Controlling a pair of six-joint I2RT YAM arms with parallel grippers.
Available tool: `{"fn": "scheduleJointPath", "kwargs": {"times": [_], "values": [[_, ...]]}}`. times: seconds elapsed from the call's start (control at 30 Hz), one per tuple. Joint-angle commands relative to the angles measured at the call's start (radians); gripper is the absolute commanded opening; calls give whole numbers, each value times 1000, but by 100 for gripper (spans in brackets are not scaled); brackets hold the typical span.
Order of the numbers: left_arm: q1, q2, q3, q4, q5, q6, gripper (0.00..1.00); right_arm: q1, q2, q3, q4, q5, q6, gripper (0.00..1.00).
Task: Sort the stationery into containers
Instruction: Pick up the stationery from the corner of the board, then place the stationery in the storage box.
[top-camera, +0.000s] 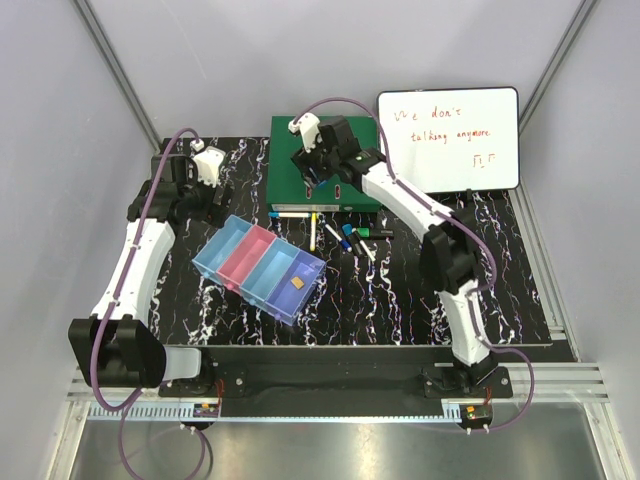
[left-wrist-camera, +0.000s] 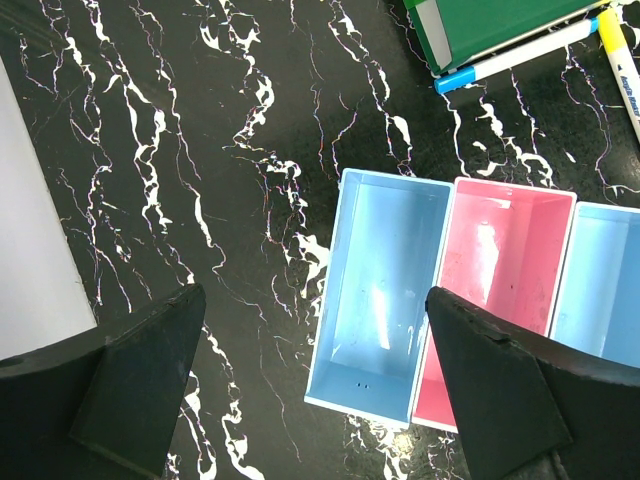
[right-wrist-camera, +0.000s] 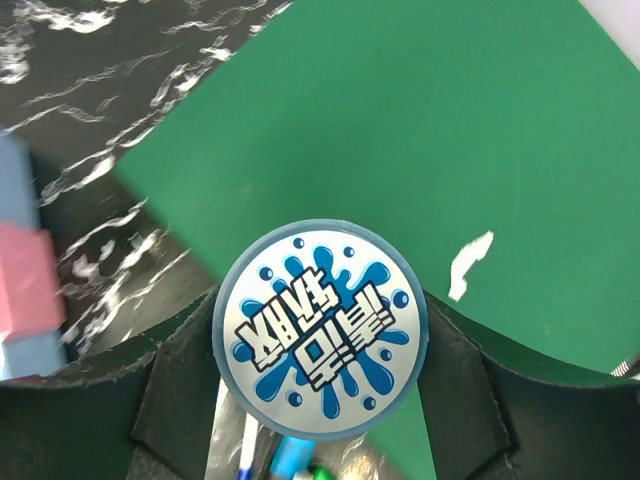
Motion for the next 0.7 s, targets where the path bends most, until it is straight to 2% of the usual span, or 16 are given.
{"fn": "scheduleJointPath", "kwargs": {"times": [0.0, 0.27, 0.67], "values": [[5, 5, 4, 29, -10, 6, 99, 49, -222, -137, 44, -56, -33, 14], [5, 5, -2, 26, -29, 19, 99, 188, -413, -482, 44, -84, -148, 13], [5, -21, -19, 9, -41, 36, 99, 342, -459, -605, 65, -107, -154, 10]]}}
